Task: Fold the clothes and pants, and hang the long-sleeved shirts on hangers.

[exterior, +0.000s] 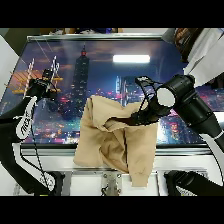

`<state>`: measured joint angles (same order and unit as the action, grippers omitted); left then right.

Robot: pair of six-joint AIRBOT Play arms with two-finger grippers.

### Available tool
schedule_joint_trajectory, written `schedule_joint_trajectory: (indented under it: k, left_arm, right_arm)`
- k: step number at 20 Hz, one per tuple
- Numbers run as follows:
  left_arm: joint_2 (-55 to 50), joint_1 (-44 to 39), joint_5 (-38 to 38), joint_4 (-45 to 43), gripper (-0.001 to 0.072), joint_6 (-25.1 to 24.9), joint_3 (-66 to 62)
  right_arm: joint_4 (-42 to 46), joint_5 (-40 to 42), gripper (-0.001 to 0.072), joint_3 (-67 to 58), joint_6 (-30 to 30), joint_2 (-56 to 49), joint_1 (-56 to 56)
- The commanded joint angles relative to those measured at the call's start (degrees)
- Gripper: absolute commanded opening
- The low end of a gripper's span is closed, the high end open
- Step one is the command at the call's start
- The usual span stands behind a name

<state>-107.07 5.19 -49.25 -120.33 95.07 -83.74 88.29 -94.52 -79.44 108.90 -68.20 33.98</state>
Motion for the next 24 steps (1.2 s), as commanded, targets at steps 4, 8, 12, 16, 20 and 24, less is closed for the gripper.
schedule_joint_trajectory:
  k: [4,8,12,16,20,24]
  left_arm:
    - [-0.4,0.0,-1.7,0.4,0.0118,0.5,0.0]
    - [-0.4,0.0,-2.2,0.3,0.0023,0.5,0.0]
    - [1.2,0.0,-2.8,0.3,0.0022,0.5,0.0]
    - [7.3,-0.1,-3.2,0.3,0.0022,0.3,0.0]
    - [15.1,-1.7,-3.8,0.3,0.0022,0.2,0.0]
    - [23.1,-6.2,-8.5,0.5,0.0023,-3.4,0.0]
  right_arm:
    - [0.0,0.0,0.0031,0.0,0.0,0.0,0.0]
    - [0.0,0.0,0.0031,0.0,0.0,0.0,0.0]
    - [0.0,0.0,0.0031,0.0,0.0,0.0,0.0]
    - [0.0,0.0,0.0031,0.0,0.0,0.0,0.0]
    - [0.0,0.0,0.0031,0.0,0.0,0.0,0.0]
    - [0.0,0.0,0.0032,0.0,0.0,0.0,0.0]
